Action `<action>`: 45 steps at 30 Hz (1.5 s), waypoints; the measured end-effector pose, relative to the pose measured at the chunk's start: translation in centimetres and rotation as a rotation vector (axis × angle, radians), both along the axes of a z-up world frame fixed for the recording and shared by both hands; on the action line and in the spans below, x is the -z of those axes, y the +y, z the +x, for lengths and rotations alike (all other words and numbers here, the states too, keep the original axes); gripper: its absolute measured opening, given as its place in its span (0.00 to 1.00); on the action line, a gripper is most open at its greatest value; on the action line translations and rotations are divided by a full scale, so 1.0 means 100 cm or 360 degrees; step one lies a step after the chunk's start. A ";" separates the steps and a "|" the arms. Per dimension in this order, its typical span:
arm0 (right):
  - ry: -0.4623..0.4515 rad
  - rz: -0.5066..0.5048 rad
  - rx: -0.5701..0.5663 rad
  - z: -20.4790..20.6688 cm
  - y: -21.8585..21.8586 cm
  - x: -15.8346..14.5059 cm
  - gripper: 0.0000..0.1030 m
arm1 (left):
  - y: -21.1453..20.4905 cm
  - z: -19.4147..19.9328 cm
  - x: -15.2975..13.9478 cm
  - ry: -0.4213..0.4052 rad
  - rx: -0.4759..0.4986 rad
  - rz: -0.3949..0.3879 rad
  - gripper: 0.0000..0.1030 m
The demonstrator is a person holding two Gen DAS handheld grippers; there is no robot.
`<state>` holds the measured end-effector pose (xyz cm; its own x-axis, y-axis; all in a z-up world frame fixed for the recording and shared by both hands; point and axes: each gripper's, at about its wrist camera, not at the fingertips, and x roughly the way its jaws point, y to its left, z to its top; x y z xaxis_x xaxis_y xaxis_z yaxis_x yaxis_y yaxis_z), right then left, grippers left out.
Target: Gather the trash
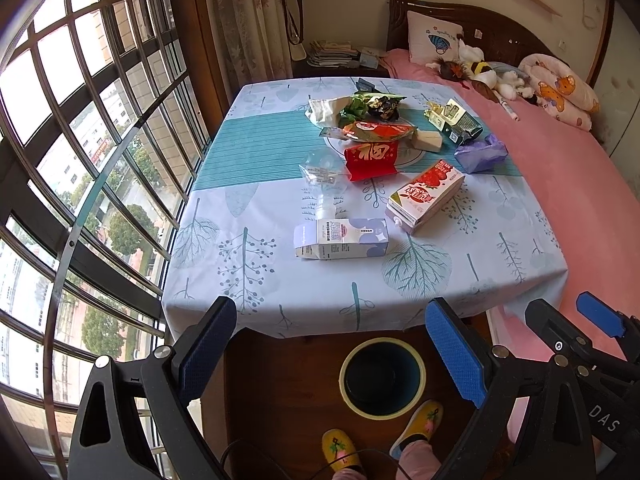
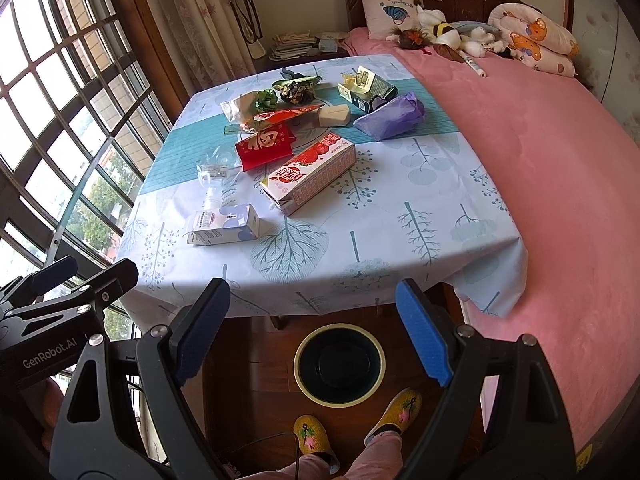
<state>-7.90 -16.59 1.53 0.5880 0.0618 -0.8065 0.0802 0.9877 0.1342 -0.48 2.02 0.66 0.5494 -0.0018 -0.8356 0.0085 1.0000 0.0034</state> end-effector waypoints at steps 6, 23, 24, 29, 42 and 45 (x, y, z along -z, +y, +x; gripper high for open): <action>-0.0012 0.0030 0.0021 -0.004 0.000 0.003 0.81 | 0.003 -0.002 -0.002 -0.0021 0.0028 0.0037 0.94; 0.0103 0.0191 0.0135 0.010 -0.012 0.022 0.77 | 0.007 0.055 0.018 0.0081 0.0414 0.0056 0.94; 0.0113 0.0209 0.0144 0.013 -0.014 0.024 0.75 | 0.007 0.060 0.019 0.0071 0.0452 0.0083 0.94; 0.0141 0.0220 0.0176 0.028 -0.022 0.029 0.73 | -0.002 0.093 0.029 0.0079 0.0659 0.0150 0.94; 0.0244 0.0322 0.0135 0.107 -0.042 0.060 0.72 | -0.048 0.167 0.108 0.0336 0.0982 0.0279 0.78; 0.0276 0.0353 0.0111 0.130 -0.046 0.071 0.72 | -0.052 0.177 0.126 0.0388 0.0997 0.0306 0.73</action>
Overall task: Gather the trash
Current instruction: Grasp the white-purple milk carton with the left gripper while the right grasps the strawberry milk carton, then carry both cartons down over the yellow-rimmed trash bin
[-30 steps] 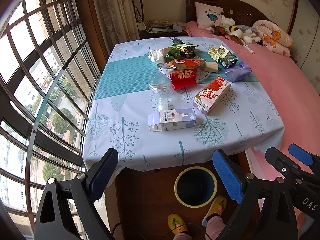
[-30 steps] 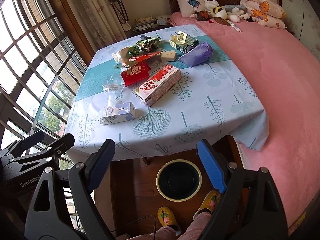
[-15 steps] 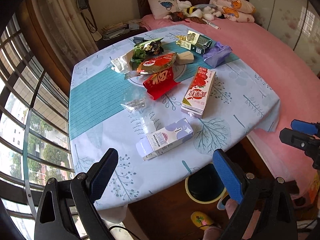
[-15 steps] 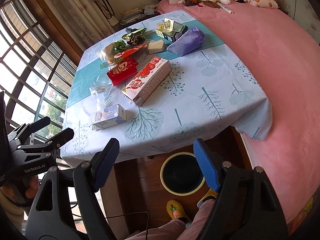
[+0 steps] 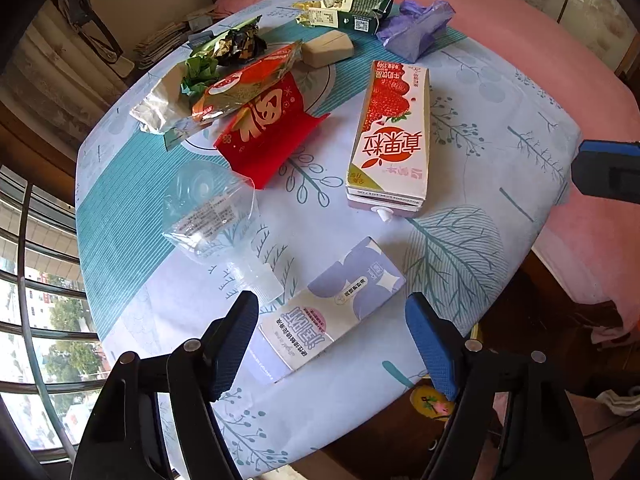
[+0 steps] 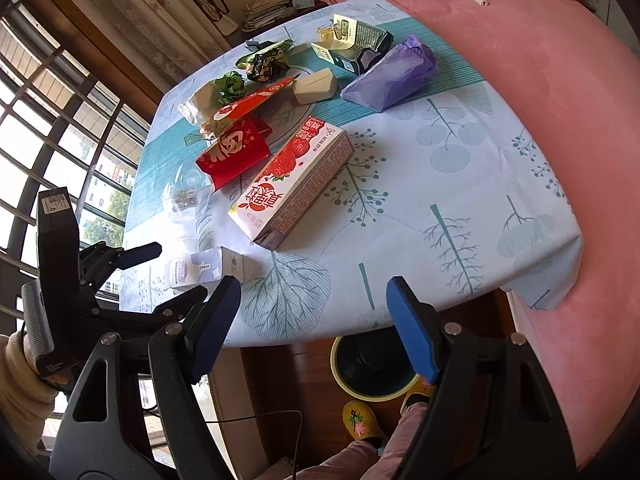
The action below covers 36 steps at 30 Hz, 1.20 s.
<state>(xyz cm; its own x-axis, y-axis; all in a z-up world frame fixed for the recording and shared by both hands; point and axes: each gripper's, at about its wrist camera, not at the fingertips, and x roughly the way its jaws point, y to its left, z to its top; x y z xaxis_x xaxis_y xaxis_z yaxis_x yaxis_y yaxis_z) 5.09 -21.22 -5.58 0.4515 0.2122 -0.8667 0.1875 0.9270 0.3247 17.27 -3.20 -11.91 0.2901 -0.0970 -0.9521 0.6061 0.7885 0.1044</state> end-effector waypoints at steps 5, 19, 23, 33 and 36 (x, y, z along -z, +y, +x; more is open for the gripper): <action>0.0064 0.0066 -0.0035 0.040 -0.002 0.020 0.72 | -0.004 0.012 0.020 0.0062 0.0022 0.0044 0.68; 0.0280 0.0191 0.0066 0.142 0.003 0.065 0.77 | -0.002 0.026 0.038 0.0167 -0.0264 0.0013 0.45; 0.0351 0.0125 0.0059 0.161 0.014 0.078 0.76 | 0.004 0.022 0.038 0.0160 -0.0408 -0.0030 0.41; 0.0394 -0.0029 -0.0033 0.163 0.033 0.090 0.64 | 0.017 -0.002 0.024 0.0038 -0.0729 -0.0112 0.33; 0.0382 -0.0014 -0.0052 0.155 0.029 0.084 0.58 | 0.017 -0.007 0.013 0.0010 -0.0775 -0.0134 0.33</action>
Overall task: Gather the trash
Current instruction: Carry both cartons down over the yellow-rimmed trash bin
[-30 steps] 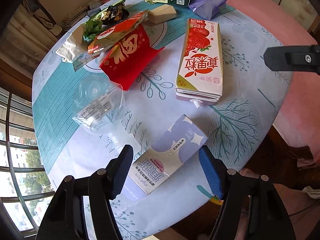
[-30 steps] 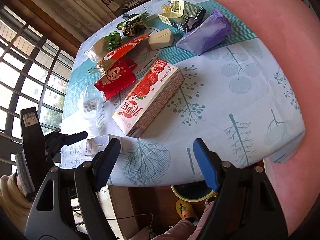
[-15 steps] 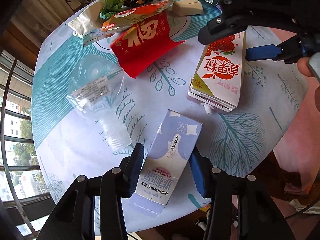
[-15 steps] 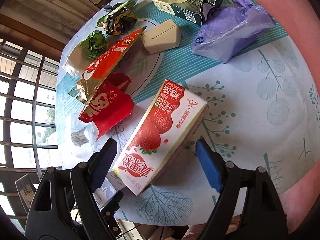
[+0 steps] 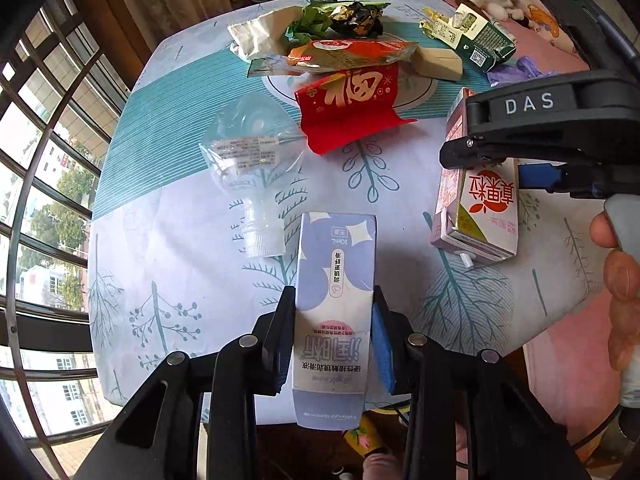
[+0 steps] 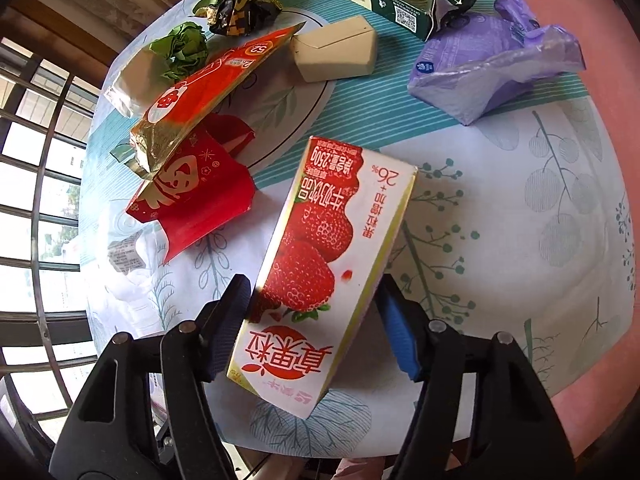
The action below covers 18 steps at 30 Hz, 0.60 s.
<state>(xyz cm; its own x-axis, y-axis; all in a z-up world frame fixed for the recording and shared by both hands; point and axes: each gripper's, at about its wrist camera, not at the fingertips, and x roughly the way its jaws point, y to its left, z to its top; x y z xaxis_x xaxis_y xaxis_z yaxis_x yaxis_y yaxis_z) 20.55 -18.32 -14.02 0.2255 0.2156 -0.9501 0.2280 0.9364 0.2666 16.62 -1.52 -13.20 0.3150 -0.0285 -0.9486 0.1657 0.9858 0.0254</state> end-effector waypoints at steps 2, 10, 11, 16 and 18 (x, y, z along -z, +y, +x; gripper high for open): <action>-0.0017 0.0017 -0.0011 -0.006 -0.003 -0.005 0.56 | 0.000 -0.007 -0.008 -0.0024 -0.0020 -0.0016 0.33; -0.0131 0.0074 -0.0081 -0.054 -0.014 -0.040 0.53 | 0.000 -0.048 -0.042 -0.0072 -0.0049 -0.0082 0.33; -0.0152 0.0081 -0.0091 -0.064 -0.015 -0.046 0.53 | 0.000 -0.054 -0.045 -0.0076 -0.0047 -0.0093 0.33; -0.0228 0.0101 -0.0106 -0.124 -0.021 -0.067 0.53 | 0.001 -0.094 -0.051 -0.0095 0.0004 -0.0119 0.33; -0.0244 0.0100 -0.0094 -0.147 -0.022 -0.070 0.53 | 0.000 -0.109 -0.049 -0.0083 0.0026 -0.0128 0.33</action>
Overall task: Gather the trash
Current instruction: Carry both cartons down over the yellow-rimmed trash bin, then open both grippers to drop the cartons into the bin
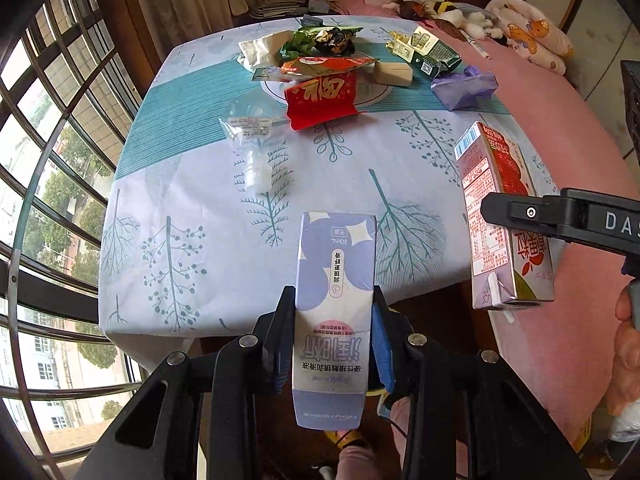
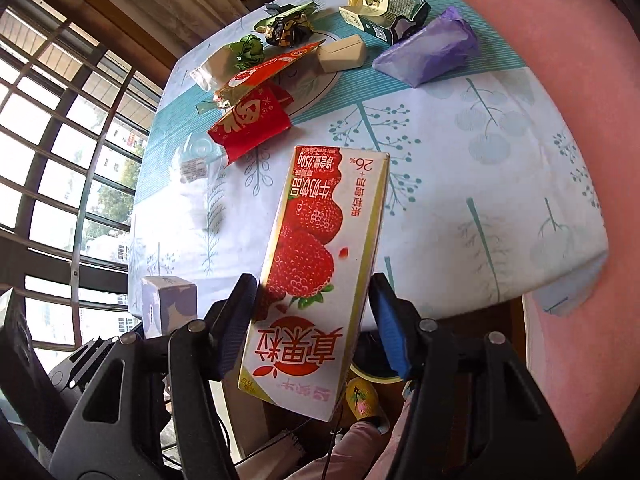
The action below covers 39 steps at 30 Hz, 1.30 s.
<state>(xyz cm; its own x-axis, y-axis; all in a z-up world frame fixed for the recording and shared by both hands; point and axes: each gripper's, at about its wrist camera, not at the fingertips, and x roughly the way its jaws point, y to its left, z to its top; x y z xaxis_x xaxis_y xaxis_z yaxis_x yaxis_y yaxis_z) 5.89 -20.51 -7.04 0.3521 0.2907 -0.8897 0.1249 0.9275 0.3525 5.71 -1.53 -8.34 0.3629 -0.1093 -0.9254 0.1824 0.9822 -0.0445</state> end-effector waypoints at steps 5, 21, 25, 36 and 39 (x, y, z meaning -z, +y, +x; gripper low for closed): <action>0.0013 -0.0038 0.0040 -0.063 -0.004 0.008 0.53 | -0.001 -0.040 0.016 0.0058 0.0065 -0.0021 0.33; 0.0368 -0.0030 0.0069 -0.164 -0.015 0.151 0.53 | -0.038 -0.101 0.147 0.0306 0.0060 0.0012 0.33; 0.0402 -0.0008 0.0029 -0.163 -0.018 0.208 0.54 | -0.047 -0.098 0.195 0.0320 0.0014 0.0048 0.33; 0.0535 0.0005 -0.0032 -0.152 -0.027 0.357 0.54 | -0.069 -0.089 0.315 0.0366 -0.0051 0.0058 0.33; 0.0569 -0.0005 -0.0039 -0.153 -0.024 0.381 0.55 | -0.070 -0.087 0.339 0.0378 -0.0057 0.0072 0.33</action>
